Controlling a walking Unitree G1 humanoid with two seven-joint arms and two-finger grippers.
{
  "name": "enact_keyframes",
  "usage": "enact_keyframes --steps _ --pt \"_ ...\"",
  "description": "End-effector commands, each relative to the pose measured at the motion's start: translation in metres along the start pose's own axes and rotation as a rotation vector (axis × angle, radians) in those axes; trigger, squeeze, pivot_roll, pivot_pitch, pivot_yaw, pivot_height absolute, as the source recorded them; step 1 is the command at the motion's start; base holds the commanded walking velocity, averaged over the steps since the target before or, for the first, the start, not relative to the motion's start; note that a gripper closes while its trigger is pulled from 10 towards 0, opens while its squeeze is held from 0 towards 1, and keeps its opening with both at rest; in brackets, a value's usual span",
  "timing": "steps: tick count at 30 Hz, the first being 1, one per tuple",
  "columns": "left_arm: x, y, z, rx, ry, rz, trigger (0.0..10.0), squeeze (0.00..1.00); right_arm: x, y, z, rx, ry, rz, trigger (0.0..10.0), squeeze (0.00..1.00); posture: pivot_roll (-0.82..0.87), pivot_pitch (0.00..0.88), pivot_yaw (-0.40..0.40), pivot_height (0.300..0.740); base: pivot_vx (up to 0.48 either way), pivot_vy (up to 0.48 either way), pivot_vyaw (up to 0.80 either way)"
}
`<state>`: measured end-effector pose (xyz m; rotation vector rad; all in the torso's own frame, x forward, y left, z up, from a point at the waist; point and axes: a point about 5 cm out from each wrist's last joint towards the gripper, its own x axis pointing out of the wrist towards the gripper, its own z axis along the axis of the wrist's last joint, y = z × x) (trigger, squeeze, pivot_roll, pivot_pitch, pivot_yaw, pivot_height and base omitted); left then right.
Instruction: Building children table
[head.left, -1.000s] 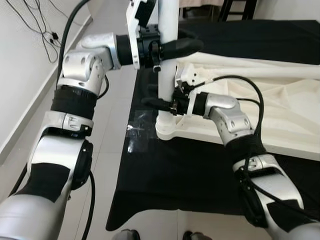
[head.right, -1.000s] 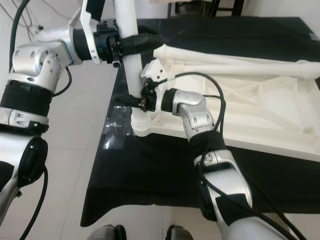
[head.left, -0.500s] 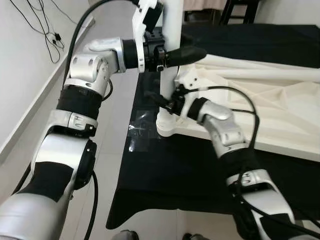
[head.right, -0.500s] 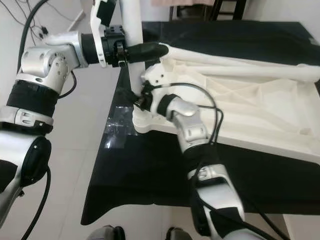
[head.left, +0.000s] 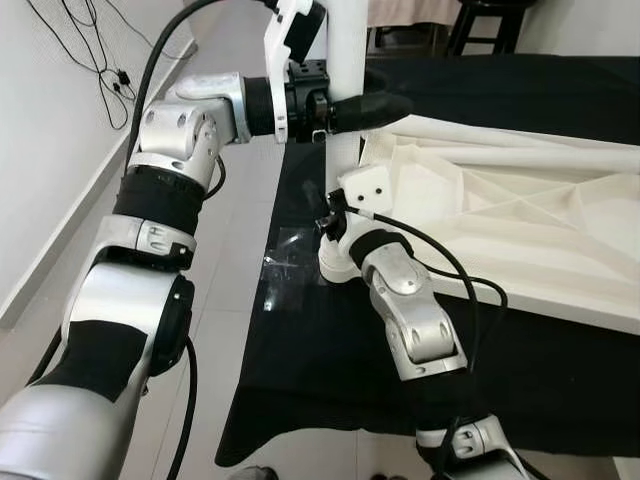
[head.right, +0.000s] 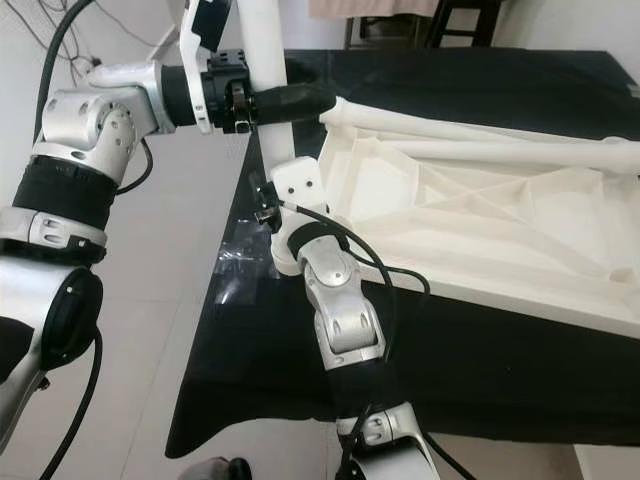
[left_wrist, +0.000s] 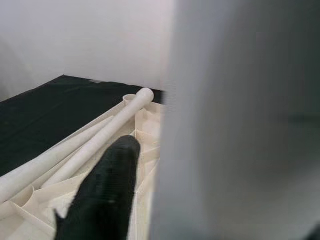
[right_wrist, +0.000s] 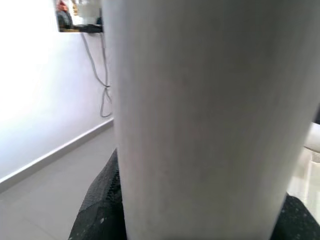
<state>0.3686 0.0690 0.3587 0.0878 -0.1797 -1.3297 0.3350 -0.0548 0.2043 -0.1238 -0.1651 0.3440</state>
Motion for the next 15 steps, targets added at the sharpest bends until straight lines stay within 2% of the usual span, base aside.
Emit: enact_keyframes --steps 1,2,3,4,5,6,8,9,10,11,12,14,15 --pt "0.005 -0.002 0.005 0.028 0.013 -0.016 0.0 0.0 -0.007 0.016 -0.041 0.01 0.213 0.024 0.0 0.0 0.04 0.135 0.038 0.74 0.0 0.0 0.0" --pt "0.004 -0.002 0.004 0.031 0.014 -0.021 0.0 0.0 -0.007 0.018 -0.039 0.016 0.218 0.03 0.5 0.0 0.04 0.135 0.039 0.74 0.0 0.0 0.0" --pt "0.004 -0.002 0.004 0.031 0.014 -0.021 0.0 0.0 -0.007 0.018 -0.039 0.016 0.218 0.03 0.5 0.0 0.04 0.135 0.039 0.74 0.0 0.0 0.0" --pt "0.004 -0.002 0.004 0.033 0.015 -0.026 0.0 0.0 -0.007 0.019 -0.036 0.03 0.219 0.041 10.0 0.0 0.04 0.134 0.04 0.74 0.0 0.0 0.0" --pt "0.004 -0.002 0.004 0.033 0.015 -0.026 0.0 0.0 -0.007 0.019 -0.036 0.03 0.219 0.041 10.0 0.0 0.04 0.134 0.04 0.74 0.0 0.0 0.0" --pt "0.005 -0.003 0.003 0.035 0.015 -0.03 0.0 0.0 -0.004 0.019 -0.028 0.026 0.191 0.091 10.0 0.0 0.04 0.135 0.04 0.74 0.0 0.0 0.0" --pt "0.005 -0.003 0.003 0.035 0.015 -0.03 0.0 0.0 -0.004 0.019 -0.028 0.026 0.191 0.091 10.0 0.0 0.04 0.135 0.04 0.74 0.0 0.0 0.0" --pt "0.005 -0.003 0.003 0.037 0.015 -0.033 0.0 0.0 0.0 0.014 -0.018 0.047 0.14 0.141 10.0 1.0 0.04 0.136 0.041 0.74 0.0 0.0 0.0" --pt "0.006 -0.003 0.003 0.038 0.015 -0.035 0.0 0.0 0.005 0.007 -0.006 0.059 0.075 0.219 10.0 1.0 0.04 0.135 0.04 0.74 0.0 0.0 0.0" --pt "0.006 -0.003 0.003 0.038 0.015 -0.035 0.0 0.0 0.005 0.007 -0.006 0.059 0.075 0.219 10.0 1.0 0.04 0.135 0.04 0.74 0.0 0.0 0.0" --pt "0.006 -0.003 0.003 0.038 0.015 -0.036 0.0 0.0 0.009 0.001 0.003 0.065 0.03 0.269 10.0 1.0 0.04 0.135 0.04 0.74 0.0 0.0 0.0" --pt "0.007 -0.003 0.003 0.039 0.014 -0.038 0.0 0.0 0.015 -0.012 0.016 0.054 -0.036 0.425 10.0 1.0 0.04 0.136 0.04 0.74 0.0 0.0 0.0" --pt "0.007 -0.004 0.002 0.04 0.014 -0.041 0.0 0.0 0.017 -0.018 0.021 0.015 -0.054 0.499 10.0 0.45 0.04 0.136 0.038 0.74 0.0 0.0 0.0"
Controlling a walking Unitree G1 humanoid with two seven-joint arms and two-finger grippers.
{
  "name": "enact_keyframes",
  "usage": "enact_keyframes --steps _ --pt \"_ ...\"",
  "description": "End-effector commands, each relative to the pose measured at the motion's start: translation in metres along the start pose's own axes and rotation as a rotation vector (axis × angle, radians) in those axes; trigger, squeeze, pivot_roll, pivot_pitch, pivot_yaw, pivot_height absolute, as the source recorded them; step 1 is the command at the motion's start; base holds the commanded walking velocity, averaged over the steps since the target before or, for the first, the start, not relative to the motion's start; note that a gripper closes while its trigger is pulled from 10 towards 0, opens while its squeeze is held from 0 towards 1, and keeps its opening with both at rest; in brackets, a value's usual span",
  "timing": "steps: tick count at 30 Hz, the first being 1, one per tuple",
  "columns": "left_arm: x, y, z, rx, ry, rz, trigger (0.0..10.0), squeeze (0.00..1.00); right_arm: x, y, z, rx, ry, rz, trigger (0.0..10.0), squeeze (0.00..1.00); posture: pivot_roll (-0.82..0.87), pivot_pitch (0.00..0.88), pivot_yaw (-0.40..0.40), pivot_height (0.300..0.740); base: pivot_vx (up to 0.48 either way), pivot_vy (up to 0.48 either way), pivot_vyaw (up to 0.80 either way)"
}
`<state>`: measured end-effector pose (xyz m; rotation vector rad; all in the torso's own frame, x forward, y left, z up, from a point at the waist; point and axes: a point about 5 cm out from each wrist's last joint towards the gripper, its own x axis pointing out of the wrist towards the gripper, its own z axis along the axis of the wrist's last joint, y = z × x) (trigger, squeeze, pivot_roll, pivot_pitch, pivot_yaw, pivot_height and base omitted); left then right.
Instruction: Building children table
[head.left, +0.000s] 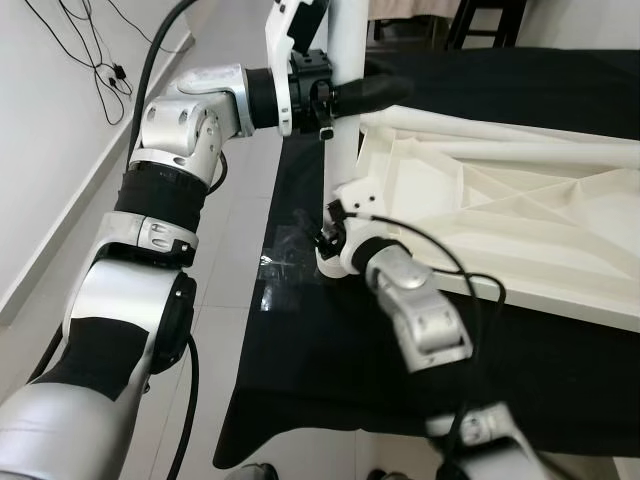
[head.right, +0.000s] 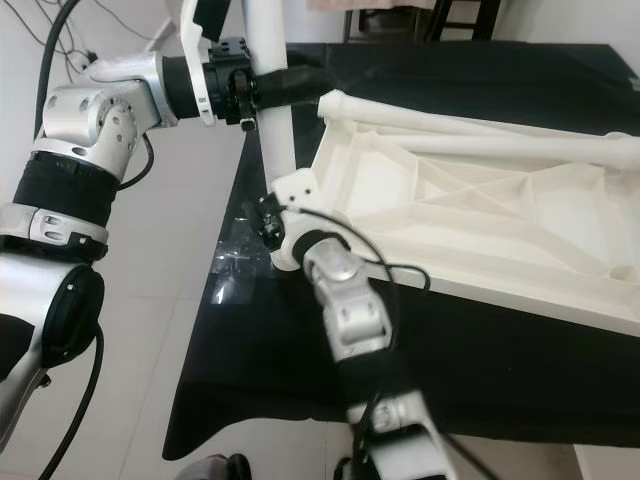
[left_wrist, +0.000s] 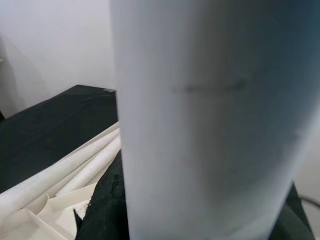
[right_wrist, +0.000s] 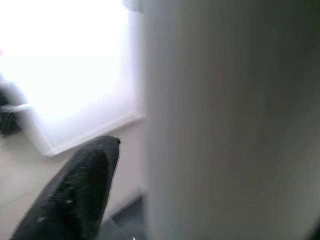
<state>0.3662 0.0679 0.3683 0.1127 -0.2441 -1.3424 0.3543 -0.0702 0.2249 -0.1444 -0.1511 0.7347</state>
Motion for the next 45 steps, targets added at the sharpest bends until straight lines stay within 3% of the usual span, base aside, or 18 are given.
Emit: enact_keyframes --steps 1,5,10,11,12,13,26,27,31,33,36,37,38,39,40,41,44,45 --pt "0.005 -0.003 -0.008 -0.015 0.046 -0.029 0.0 0.0 0.003 -0.001 0.01 -0.028 -0.047 0.177 10.0 0.0 0.04 0.136 0.038 0.74 0.0 0.0 0.0" --pt "0.005 -0.004 -0.008 -0.014 0.046 -0.036 0.0 0.0 0.004 -0.007 0.015 -0.058 -0.046 0.251 10.0 0.0 0.04 0.137 0.035 0.74 0.0 0.0 0.0" --pt "0.006 -0.007 -0.01 -0.012 0.053 -0.059 0.0 0.0 0.008 -0.008 0.016 -0.024 -0.025 0.441 10.0 0.0 0.05 0.142 0.037 0.74 0.0 0.0 0.0" --pt "0.007 -0.008 -0.01 -0.01 0.056 -0.067 0.0 0.0 0.01 -0.008 0.015 -0.01 -0.018 0.485 2.0 0.0 0.05 0.143 0.038 0.74 0.0 0.0 0.0" --pt "0.007 -0.008 -0.01 -0.01 0.056 -0.067 0.0 0.0 0.01 -0.008 0.015 -0.01 -0.018 0.485 2.0 0.0 0.05 0.143 0.038 0.74 0.0 0.0 0.0" --pt "0.007 -0.009 -0.011 -0.009 0.058 -0.072 0.0 0.0 0.011 -0.008 0.013 0.009 -0.012 0.51 0.0 0.0 0.05 0.144 0.038 0.74 0.0 0.0 0.0" --pt "0.009 -0.013 -0.011 0.0 0.061 -0.097 0.0 0.0 0.015 -0.014 0.0 0.057 -0.011 0.534 0.0 0.0 0.06 0.154 0.036 0.74 0.0 0.0 0.0" --pt "0.009 -0.013 -0.011 0.003 0.058 -0.097 10.0 1.0 0.015 -0.015 -0.001 0.058 -0.015 0.528 0.0 0.0 0.06 0.154 0.036 0.74 0.0 0.0 0.0" --pt "0.009 -0.013 -0.011 -0.007 0.057 -0.08 10.0 1.0 0.012 -0.016 -0.006 0.049 -0.017 0.476 0.0 0.0 0.05 0.156 0.034 0.74 0.0 0.0 0.0" --pt "0.009 -0.009 -0.011 -0.017 0.055 -0.036 10.0 1.0 0.009 -0.011 -0.026 0.049 0.059 0.342 0.0 0.0 0.05 0.159 0.028 0.74 0.0 0.0 0.0" --pt "0.008 -0.006 -0.011 -0.019 0.056 -0.015 10.0 1.0 0.008 -0.008 -0.037 0.054 0.109 0.266 0.0 0.0 0.05 0.159 0.028 0.74 0.0 0.0 0.0" --pt "0.008 -0.005 -0.01 -0.028 0.057 -0.012 10.0 0.0 0.004 0.024 -0.061 0.117 0.181 0.062 0.0 0.0 0.05 0.169 0.023 0.74 0.0 0.0 0.0" --pt "0.007 -0.004 -0.01 -0.038 0.059 -0.009 10.0 0.0 -0.004 0.051 -0.074 0.154 0.231 -0.075 0.0 0.0 0.06 0.173 0.031 0.74 0.0 0.0 0.0" --pt "0.007 -0.004 -0.01 -0.038 0.059 -0.009 10.0 0.0 -0.004 0.051 -0.074 0.154 0.231 -0.075 0.0 0.0 0.06 0.173 0.031 0.74 0.0 0.0 0.0" --pt "0.006 -0.003 -0.011 -0.045 0.065 -0.003 10.0 0.0 -0.013 0.071 -0.077 0.179 0.26 -0.192 0.0 0.0 0.05 0.168 0.033 0.74 0.0 0.0 0.0" --pt "0.006 -0.002 -0.013 -0.044 0.076 -0.001 10.0 0.0 -0.016 0.079 -0.076 0.179 0.267 -0.266 0.0 0.0 0.04 0.157 0.044 0.74 0.0 0.0 0.0" --pt "0.006 -0.003 -0.014 -0.044 0.081 -0.007 10.0 0.0 -0.013 0.078 -0.075 0.161 0.259 -0.277 0.0 0.0 0.03 0.155 0.045 0.74 0.0 0.0 0.0" --pt "0.007 -0.004 -0.014 -0.04 0.085 -0.014 10.0 0.0 -0.01 0.07 -0.073 0.138 0.244 -0.3 0.0 0.0 0.04 0.154 0.044 0.74 0.0 0.0 0.0"
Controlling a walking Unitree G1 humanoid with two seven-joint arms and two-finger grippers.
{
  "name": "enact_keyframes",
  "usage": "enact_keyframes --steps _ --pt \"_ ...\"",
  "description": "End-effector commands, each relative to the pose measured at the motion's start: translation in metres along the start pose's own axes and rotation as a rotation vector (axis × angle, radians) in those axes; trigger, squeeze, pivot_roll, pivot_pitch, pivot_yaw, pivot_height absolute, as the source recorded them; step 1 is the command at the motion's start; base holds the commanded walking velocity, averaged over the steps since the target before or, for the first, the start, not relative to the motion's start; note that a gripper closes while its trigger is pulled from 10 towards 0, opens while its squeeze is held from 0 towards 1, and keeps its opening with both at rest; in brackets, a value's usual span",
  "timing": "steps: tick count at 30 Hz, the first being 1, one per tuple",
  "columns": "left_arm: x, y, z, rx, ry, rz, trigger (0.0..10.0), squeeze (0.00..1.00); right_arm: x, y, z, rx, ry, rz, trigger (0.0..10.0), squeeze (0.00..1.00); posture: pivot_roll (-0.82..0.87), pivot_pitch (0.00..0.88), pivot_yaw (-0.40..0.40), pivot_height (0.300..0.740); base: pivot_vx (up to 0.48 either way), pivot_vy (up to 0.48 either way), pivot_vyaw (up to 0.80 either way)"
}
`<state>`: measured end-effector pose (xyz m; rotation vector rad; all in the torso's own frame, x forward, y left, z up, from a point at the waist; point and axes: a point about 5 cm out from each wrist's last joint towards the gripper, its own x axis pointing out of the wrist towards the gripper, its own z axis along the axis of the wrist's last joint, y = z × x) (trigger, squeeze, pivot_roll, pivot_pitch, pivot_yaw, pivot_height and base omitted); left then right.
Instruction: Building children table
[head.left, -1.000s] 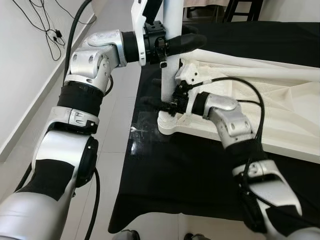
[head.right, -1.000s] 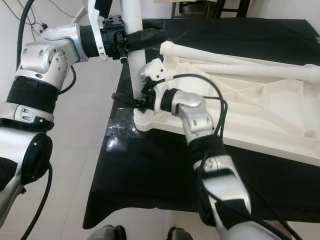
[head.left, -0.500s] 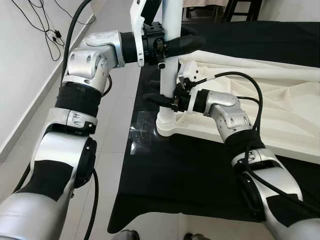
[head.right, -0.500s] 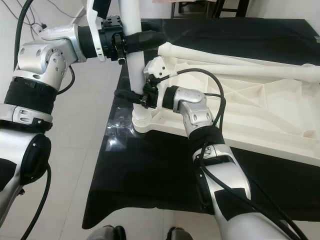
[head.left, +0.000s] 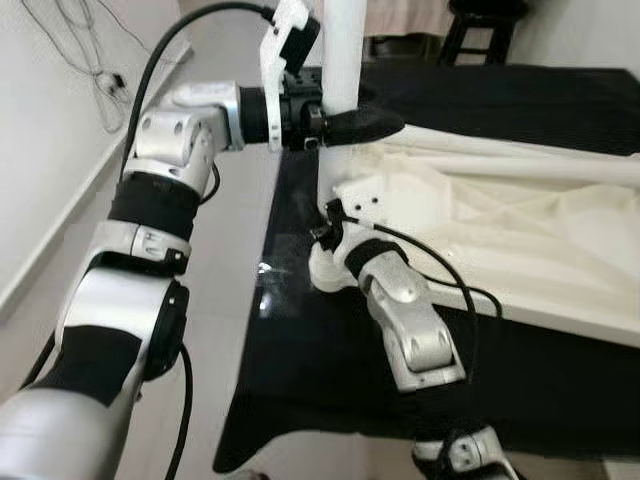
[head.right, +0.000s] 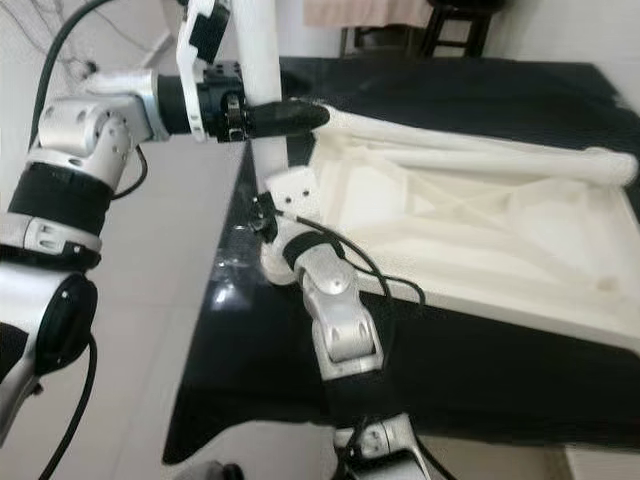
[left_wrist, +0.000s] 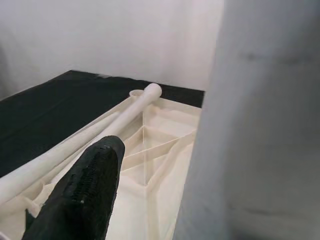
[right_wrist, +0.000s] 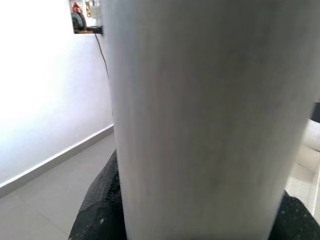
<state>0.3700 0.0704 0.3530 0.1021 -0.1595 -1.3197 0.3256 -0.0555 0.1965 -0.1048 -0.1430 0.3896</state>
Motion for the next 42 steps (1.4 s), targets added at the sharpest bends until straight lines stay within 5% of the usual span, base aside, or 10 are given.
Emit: enact_keyframes --steps 1,7,8,10,18,19,28,37,38,42 --pt "0.012 -0.006 0.002 0.019 0.027 -0.042 10.0 0.0 -0.001 0.028 -0.049 0.061 0.222 0.033 0.0 0.0 0.03 0.147 0.038 0.74 0.0 0.0 0.0" --pt "0.013 -0.006 0.004 0.028 0.015 -0.039 10.0 0.0 0.005 0.026 -0.042 0.042 0.203 0.026 0.0 0.0 0.03 0.143 0.038 0.74 0.0 0.0 0.0" --pt "0.013 -0.006 0.004 0.028 0.013 -0.043 0.5 0.0 0.005 0.026 -0.042 0.042 0.207 0.025 0.0 0.0 0.03 0.142 0.041 0.74 0.0 0.0 0.0" --pt "0.014 -0.008 0.002 0.031 0.019 -0.071 0.0 0.0 -0.002 0.029 -0.037 0.028 0.242 -0.022 10.0 0.0 0.03 0.141 0.042 0.74 0.0 0.0 0.0" --pt "0.014 -0.009 0.003 0.038 0.02 -0.081 0.0 0.0 0.013 0.005 -0.017 -0.011 0.142 0.034 10.0 0.0 0.03 0.134 0.038 0.74 0.0 0.0 0.0" --pt "0.013 -0.008 0.003 0.04 0.02 -0.082 0.0 0.0 0.02 -0.004 -0.011 -0.009 0.105 0.117 10.0 1.0 0.03 0.129 0.037 0.74 0.0 0.0 0.0" --pt "0.013 -0.01 0.003 0.048 0.022 -0.093 0.0 0.0 0.035 -0.033 0.027 -0.07 -0.015 0.601 10.0 0.0 0.03 0.122 0.039 0.74 0.0 0.0 0.0" --pt "0.014 -0.012 0.004 0.054 0.023 -0.109 0.0 0.0 0.045 -0.039 0.036 -0.044 -0.011 0.778 9.8 0.0 0.05 0.127 0.039 0.74 0.0 0.0 0.0" --pt "0.014 -0.012 0.004 0.055 0.025 -0.111 0.0 0.0 0.047 -0.037 0.033 -0.012 -0.004 0.795 0.0 0.0 0.05 0.129 0.039 0.74 0.0 0.0 0.0" --pt "0.014 -0.013 0.004 0.057 0.028 -0.114 0.0 0.0 0.048 -0.036 0.026 0.031 0.014 0.82 0.0 0.0 0.05 0.134 0.041 0.74 0.0 0.0 0.0"
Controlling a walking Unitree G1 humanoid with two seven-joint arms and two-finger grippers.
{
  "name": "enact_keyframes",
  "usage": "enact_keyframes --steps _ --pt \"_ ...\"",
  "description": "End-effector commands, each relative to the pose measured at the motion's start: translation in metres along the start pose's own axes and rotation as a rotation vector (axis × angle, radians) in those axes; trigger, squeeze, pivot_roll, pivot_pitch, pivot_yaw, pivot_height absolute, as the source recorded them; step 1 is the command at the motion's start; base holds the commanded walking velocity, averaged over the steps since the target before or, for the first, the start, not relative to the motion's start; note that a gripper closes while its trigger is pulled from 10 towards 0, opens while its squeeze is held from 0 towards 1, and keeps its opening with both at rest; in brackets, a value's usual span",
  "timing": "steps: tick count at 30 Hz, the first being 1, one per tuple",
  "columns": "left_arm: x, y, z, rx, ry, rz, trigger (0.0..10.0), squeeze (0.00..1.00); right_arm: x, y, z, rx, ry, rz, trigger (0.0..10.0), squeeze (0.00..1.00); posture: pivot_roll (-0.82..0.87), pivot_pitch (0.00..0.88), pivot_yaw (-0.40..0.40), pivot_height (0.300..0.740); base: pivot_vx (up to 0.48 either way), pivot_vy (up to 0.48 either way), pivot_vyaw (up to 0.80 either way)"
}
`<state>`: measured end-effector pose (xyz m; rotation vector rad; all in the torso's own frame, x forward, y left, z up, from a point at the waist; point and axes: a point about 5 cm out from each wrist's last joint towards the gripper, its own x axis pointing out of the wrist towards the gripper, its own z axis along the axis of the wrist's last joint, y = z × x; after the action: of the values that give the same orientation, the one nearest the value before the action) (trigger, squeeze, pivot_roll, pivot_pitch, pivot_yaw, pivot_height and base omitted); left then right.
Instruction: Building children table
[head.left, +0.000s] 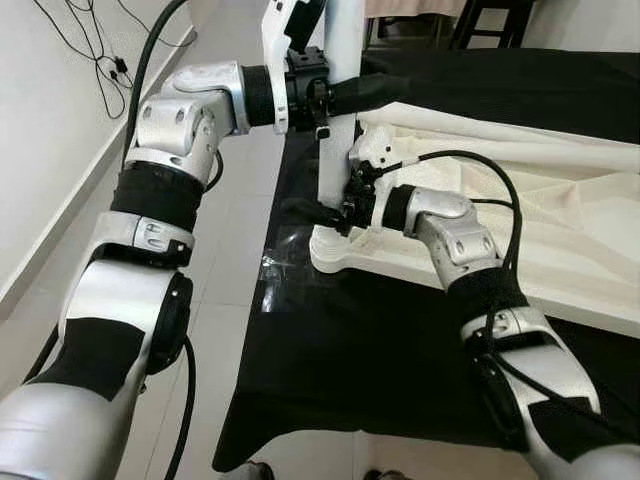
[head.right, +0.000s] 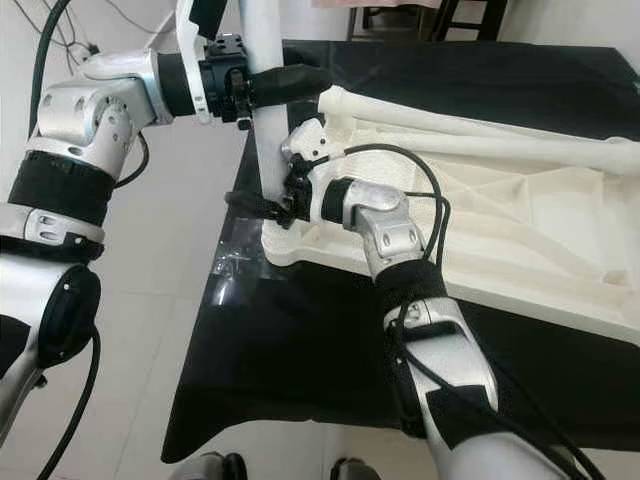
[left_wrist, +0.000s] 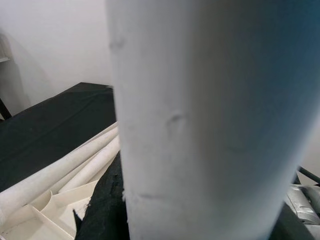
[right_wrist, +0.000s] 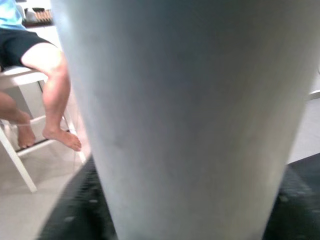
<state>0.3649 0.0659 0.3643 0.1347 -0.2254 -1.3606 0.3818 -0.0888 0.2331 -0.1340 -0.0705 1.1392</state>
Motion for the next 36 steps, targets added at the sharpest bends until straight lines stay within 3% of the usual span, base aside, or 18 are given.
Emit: enact_keyframes --steps 1,13,14,15,16,17,18,19,20,23,24,25,26,27,28,29,30,36 --pt "0.011 -0.009 -0.008 -0.004 0.06 -0.075 0.0 0.0 0.018 0.011 -0.001 0.01 -0.007 0.073 0.0 0.0 0.05 0.136 0.04 0.74 0.0 0.0 0.0" --pt "0.013 -0.01 -0.007 0.0 0.044 -0.065 0.0 0.0 0.015 0.005 -0.001 0.021 -0.033 0.074 0.0 0.0 0.03 0.144 0.037 0.74 0.0 0.0 0.0" --pt "0.013 -0.009 -0.007 -0.003 0.037 -0.054 6.9 1.0 0.014 0.004 -0.002 0.021 -0.04 0.059 0.0 0.0 0.02 0.143 0.031 0.74 0.0 0.0 0.0" --pt "0.013 -0.009 -0.007 -0.003 0.037 -0.054 6.9 1.0 0.014 0.004 -0.002 0.021 -0.04 0.059 0.0 0.0 0.02 0.143 0.031 0.74 0.0 0.0 0.0" --pt "0.014 -0.008 -0.007 0.002 0.033 -0.036 10.0 1.0 0.012 0.002 -0.005 0.009 -0.028 0.025 0.0 0.0 0.01 0.144 0.023 0.74 0.0 0.0 0.0" --pt "0.014 -0.008 -0.007 0.002 0.033 -0.036 10.0 1.0 0.012 0.002 -0.005 0.009 -0.028 0.025 0.0 0.0 0.01 0.144 0.023 0.74 0.0 0.0 0.0" --pt "0.013 -0.005 -0.006 0.007 0.03 -0.006 10.0 1.0 0.005 -0.005 -0.017 -0.009 0.034 -0.145 0.0 0.0 0.02 0.143 0.017 0.74 0.0 0.0 0.0" --pt "0.013 -0.005 -0.006 0.007 0.03 -0.006 10.0 1.0 0.005 -0.005 -0.017 -0.009 0.034 -0.145 0.0 0.0 0.02 0.143 0.017 0.74 0.0 0.0 0.0" --pt "0.011 -0.004 -0.006 0.007 0.03 -0.002 10.0 1.0 0.003 -0.006 -0.022 -0.004 0.051 -0.231 0.0 0.0 0.02 0.145 0.008 0.74 0.0 0.0 0.0" --pt "0.011 -0.004 -0.006 0.007 0.03 -0.002 10.0 1.0 0.003 -0.006 -0.022 -0.004 0.051 -0.231 0.0 0.0 0.02 0.145 0.008 0.74 0.0 0.0 0.0" --pt "0.01 -0.004 -0.006 0.004 0.033 0.0 10.0 1.0 0.003 -0.002 -0.042 0.056 0.118 -0.526 0.0 0.0 0.02 0.137 -0.009 0.74 0.0 0.0 0.0" --pt "0.009 -0.004 -0.007 0.003 0.038 0.007 10.0 1.0 0.006 0.022 -0.061 0.115 0.148 -0.717 0.0 0.0 0.04 0.158 0.004 0.74 0.0 0.0 0.0" --pt "0.009 -0.004 -0.007 0.003 0.038 0.007 10.0 1.0 0.006 0.022 -0.061 0.115 0.148 -0.717 0.0 0.0 0.04 0.158 0.004 0.74 0.0 0.0 0.0" --pt "0.008 -0.002 -0.008 0.0 0.047 0.021 10.0 1.0 0.004 0.042 -0.073 0.143 0.157 -0.858 0.0 0.0 0.04 0.157 0.012 0.74 0.0 0.0 0.0" --pt "0.008 -0.002 -0.008 0.0 0.047 0.021 10.0 1.0 0.004 0.042 -0.073 0.143 0.157 -0.858 0.0 0.0 0.04 0.157 0.012 0.74 0.0 0.0 0.0" --pt "0.008 -0.002 -0.009 0.002 0.058 0.019 10.0 0.77 0.004 0.049 -0.08 0.163 0.176 -0.905 0.0 0.0 0.02 0.143 0.017 0.74 0.0 0.0 0.0" --pt "0.009 -0.003 -0.01 -0.002 0.064 0.016 10.0 0.0 0.008 0.047 -0.078 0.127 0.164 -0.87 0.0 0.0 0.03 0.142 0.007 0.74 0.0 0.0 0.0" --pt "0.009 -0.003 -0.01 -0.008 0.061 0.01 10.0 0.0 0.016 0.035 -0.066 0.073 0.142 -0.818 0.0 0.0 0.02 0.141 0.008 0.74 0.0 0.0 0.0"
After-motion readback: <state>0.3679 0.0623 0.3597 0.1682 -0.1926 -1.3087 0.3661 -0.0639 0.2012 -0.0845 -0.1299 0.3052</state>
